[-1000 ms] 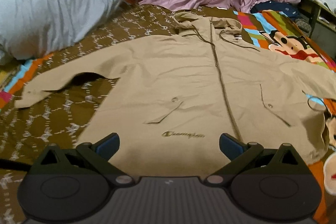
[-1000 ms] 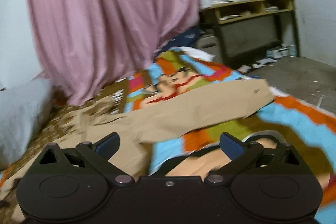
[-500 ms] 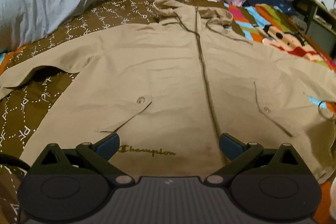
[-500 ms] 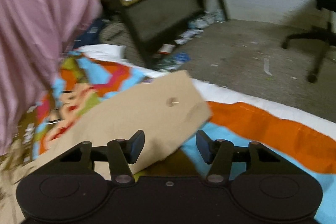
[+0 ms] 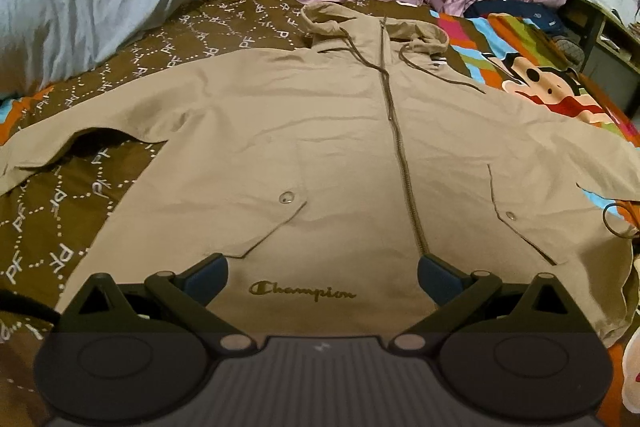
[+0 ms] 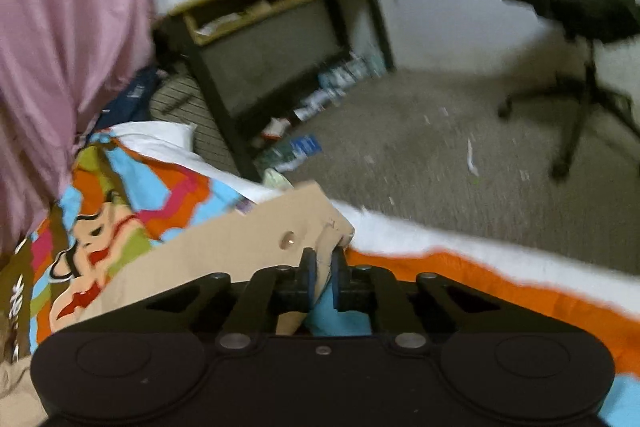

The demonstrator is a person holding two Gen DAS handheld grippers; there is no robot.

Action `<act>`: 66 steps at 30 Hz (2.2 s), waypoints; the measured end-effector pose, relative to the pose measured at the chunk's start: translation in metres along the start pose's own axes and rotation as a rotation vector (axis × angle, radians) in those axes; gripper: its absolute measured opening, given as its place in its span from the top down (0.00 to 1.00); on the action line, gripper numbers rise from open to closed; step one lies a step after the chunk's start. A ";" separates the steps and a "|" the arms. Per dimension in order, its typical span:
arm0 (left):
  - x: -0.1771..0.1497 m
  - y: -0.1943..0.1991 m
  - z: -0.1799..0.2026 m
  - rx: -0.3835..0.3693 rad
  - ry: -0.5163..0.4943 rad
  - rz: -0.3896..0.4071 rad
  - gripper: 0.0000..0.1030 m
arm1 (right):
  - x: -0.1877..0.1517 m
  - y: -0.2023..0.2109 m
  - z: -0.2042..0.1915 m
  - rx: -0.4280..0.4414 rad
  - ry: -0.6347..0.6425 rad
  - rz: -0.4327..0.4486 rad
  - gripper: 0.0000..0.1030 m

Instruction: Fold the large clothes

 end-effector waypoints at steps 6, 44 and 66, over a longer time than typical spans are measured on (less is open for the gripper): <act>0.007 0.019 -0.014 -0.055 0.068 -0.001 0.00 | 0.042 0.077 -0.059 0.118 0.188 0.157 0.96; 0.075 -0.054 -0.088 0.002 0.164 0.115 0.00 | -0.259 0.211 -0.330 0.819 0.725 -0.103 0.32; 0.067 -0.146 -0.057 0.102 0.037 -0.072 0.01 | -0.219 0.063 -0.250 0.407 0.470 -0.166 0.93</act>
Point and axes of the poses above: each gripper's, at about its wrist camera, not at the fingertips, and y roughly against the way its jaws point, z to its right, x to its top, the point moved 5 cm from there along -y, roughly the way its jaws point, and after that the axes turned 4 degrees about -x, right-handed, at the moved point
